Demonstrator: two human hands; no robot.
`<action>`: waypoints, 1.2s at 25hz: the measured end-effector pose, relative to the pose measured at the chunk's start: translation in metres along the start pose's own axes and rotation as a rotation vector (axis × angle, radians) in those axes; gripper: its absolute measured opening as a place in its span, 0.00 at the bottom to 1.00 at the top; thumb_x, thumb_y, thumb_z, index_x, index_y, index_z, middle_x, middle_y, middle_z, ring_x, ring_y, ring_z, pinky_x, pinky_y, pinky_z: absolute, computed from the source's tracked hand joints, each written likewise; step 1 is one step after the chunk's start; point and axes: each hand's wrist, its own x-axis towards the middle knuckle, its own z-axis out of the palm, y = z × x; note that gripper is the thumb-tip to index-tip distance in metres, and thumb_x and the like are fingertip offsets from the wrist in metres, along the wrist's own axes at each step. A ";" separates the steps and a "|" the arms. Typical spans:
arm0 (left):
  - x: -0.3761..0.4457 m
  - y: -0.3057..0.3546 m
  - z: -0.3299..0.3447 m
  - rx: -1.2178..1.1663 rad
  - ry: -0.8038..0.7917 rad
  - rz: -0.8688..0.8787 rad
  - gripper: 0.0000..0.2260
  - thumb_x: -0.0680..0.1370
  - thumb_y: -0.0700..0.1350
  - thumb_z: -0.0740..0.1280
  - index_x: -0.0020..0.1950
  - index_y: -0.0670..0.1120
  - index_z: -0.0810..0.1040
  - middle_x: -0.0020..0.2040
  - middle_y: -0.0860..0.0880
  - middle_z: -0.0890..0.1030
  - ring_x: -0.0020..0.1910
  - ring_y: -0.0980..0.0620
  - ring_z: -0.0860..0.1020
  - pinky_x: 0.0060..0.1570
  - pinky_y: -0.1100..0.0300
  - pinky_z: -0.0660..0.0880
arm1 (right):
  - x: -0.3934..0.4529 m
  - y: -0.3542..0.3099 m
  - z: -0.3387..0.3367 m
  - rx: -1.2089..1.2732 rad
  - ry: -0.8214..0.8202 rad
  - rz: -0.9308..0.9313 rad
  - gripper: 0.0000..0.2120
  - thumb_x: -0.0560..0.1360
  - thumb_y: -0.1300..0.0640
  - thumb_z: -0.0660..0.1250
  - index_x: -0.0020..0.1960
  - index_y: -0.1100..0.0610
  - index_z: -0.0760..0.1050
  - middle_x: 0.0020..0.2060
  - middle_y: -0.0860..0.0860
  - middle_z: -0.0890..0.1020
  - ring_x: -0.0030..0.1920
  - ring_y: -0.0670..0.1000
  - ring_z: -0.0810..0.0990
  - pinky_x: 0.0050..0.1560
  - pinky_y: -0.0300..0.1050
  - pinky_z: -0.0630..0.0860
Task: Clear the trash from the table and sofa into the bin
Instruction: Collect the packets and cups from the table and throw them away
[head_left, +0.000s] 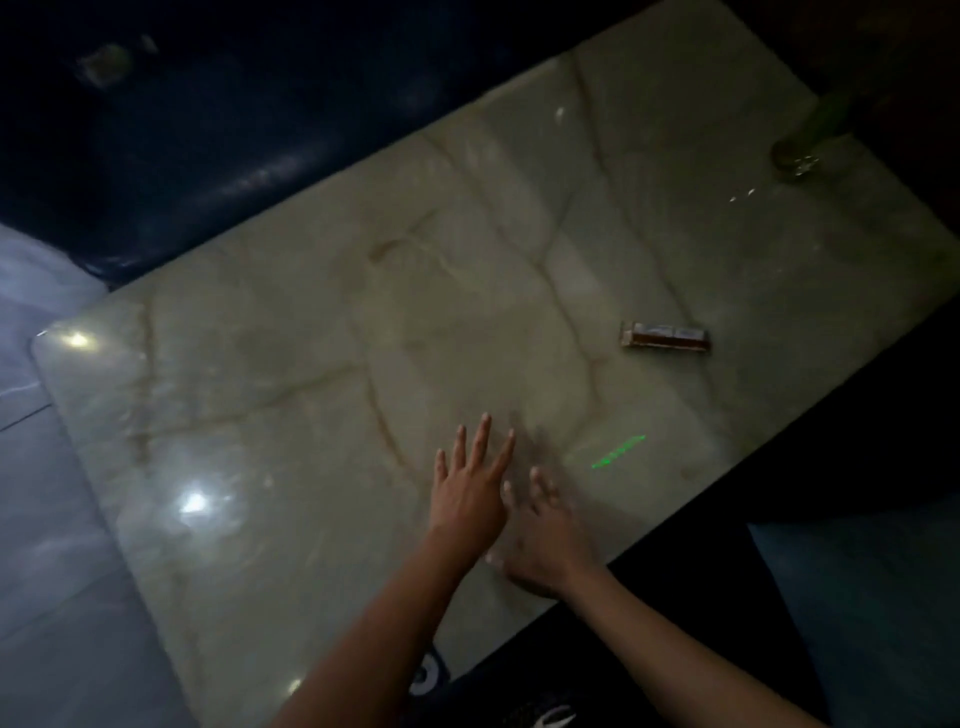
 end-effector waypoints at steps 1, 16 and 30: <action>0.016 0.013 -0.004 -0.026 -0.023 -0.038 0.35 0.76 0.48 0.60 0.78 0.61 0.44 0.80 0.50 0.39 0.79 0.40 0.43 0.75 0.39 0.52 | -0.002 0.005 -0.006 0.089 -0.029 -0.031 0.50 0.66 0.34 0.65 0.80 0.49 0.47 0.80 0.57 0.47 0.80 0.57 0.49 0.77 0.55 0.55; 0.067 0.083 -0.006 -0.020 -0.222 -0.396 0.34 0.74 0.47 0.59 0.78 0.59 0.52 0.81 0.47 0.42 0.78 0.37 0.52 0.74 0.42 0.58 | 0.040 0.242 -0.164 -0.044 0.111 0.088 0.44 0.71 0.37 0.63 0.79 0.58 0.54 0.79 0.61 0.43 0.80 0.59 0.43 0.79 0.53 0.51; 0.230 0.241 -0.052 0.239 0.104 0.089 0.26 0.73 0.51 0.69 0.68 0.47 0.66 0.63 0.45 0.72 0.60 0.44 0.73 0.58 0.51 0.73 | 0.040 0.253 -0.175 0.044 0.020 0.042 0.44 0.70 0.41 0.62 0.80 0.55 0.51 0.80 0.56 0.41 0.80 0.55 0.43 0.76 0.62 0.48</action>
